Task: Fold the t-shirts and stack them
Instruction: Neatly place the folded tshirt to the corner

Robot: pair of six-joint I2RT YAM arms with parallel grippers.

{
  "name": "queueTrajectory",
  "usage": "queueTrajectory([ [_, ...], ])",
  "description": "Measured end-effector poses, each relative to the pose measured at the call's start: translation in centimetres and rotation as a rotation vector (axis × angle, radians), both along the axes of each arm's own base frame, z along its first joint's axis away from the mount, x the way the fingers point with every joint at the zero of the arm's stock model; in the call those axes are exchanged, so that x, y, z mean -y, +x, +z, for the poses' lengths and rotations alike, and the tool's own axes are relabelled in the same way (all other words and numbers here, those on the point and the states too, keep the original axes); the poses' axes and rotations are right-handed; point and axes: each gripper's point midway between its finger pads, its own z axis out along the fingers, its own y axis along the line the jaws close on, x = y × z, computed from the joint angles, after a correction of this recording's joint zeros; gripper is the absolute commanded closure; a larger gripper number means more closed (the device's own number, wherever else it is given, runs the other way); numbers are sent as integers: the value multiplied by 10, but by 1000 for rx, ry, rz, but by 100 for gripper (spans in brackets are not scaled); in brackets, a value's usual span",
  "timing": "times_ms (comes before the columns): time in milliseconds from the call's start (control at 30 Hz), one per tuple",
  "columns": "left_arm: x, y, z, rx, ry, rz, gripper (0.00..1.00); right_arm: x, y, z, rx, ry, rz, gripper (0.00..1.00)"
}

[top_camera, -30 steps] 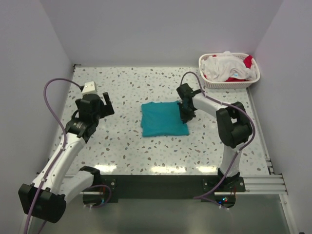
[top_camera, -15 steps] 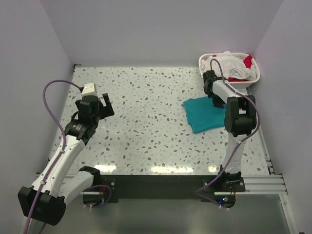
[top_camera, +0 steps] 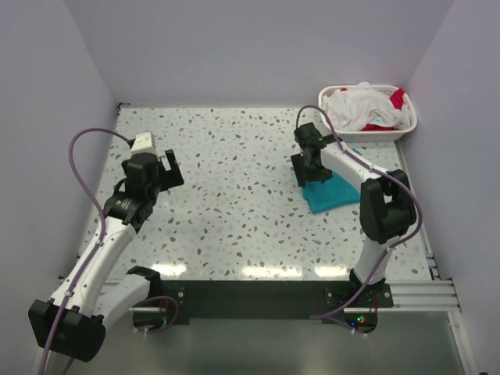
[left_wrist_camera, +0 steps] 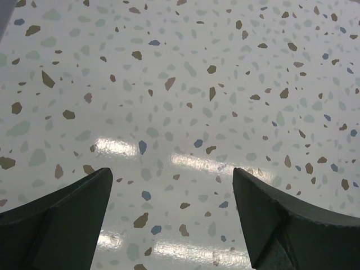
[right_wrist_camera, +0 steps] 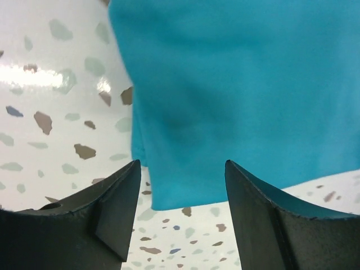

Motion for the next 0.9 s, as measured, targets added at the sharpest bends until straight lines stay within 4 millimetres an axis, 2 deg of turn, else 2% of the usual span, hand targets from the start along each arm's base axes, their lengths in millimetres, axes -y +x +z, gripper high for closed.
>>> queueTrajectory([
  [67,0,0,0,0,0,-1,7,-7,-12,-15,-44,24,21,39],
  [133,0,0,0,0,-1,-2,7,-5,-25,-30,-95,33,22,41],
  [267,1,0,0,0,-4,-6,7,-5,-37,-47,-150,58,24,43],
  [567,2,1,0,-1,-5,-9,7,-18,-29,-48,-122,110,43,44],
  [733,3,1,0,0,-8,-12,7,-19,-28,-48,-118,114,45,49],
  [833,3,1,-1,-1,-8,-13,7,-20,-27,-49,-116,114,46,57],
  [900,3,2,-1,-1,-8,-13,7,-19,-25,-54,-115,102,48,67],
])
